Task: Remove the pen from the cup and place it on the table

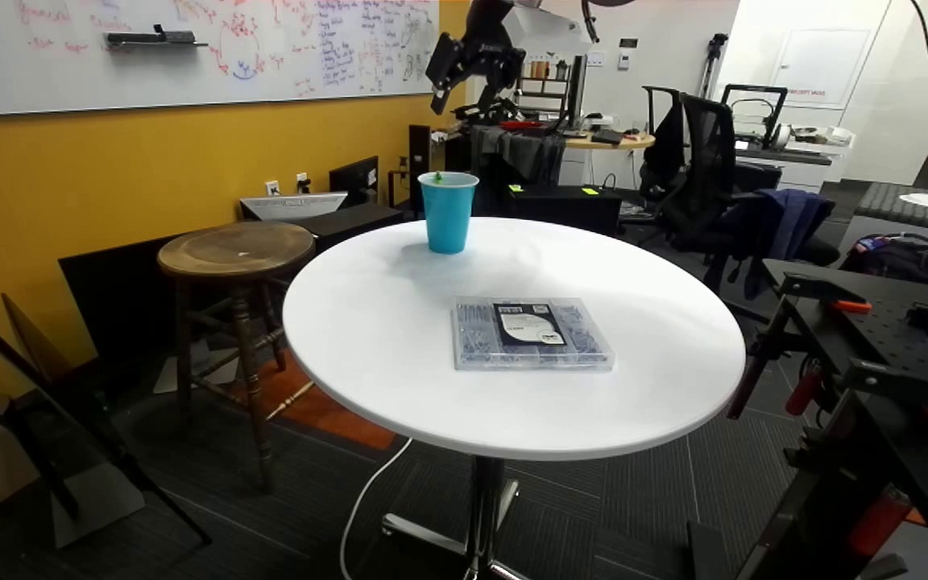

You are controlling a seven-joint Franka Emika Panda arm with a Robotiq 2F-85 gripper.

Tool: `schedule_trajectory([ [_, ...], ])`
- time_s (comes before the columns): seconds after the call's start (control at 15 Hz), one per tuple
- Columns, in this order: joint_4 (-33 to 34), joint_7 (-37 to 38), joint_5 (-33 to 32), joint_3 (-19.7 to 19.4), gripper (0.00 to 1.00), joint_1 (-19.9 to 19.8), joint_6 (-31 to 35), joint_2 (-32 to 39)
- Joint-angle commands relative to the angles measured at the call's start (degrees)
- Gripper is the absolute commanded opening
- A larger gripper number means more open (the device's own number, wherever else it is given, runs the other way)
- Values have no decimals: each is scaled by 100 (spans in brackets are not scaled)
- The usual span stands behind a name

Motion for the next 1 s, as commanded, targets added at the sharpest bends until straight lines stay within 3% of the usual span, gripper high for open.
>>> schedule_trajectory([
  [0.0, 533, 331, -177, -270, 100, 231, 79, 581],
  [0.13, 631, 15, 256, -506, 100, 491, 38, 763],
  [0.53, 535, -321, 745, -611, 100, 673, -5, 851],
  [0.6, 513, -371, 792, -637, 93, 701, 2, 841],
  [0.67, 508, -412, 845, -646, 72, 709, 0, 839],
  [0.8, 497, -472, 904, -678, 66, 733, 5, 827],
  [0.93, 505, -488, 947, -691, 51, 739, -16, 837],
])
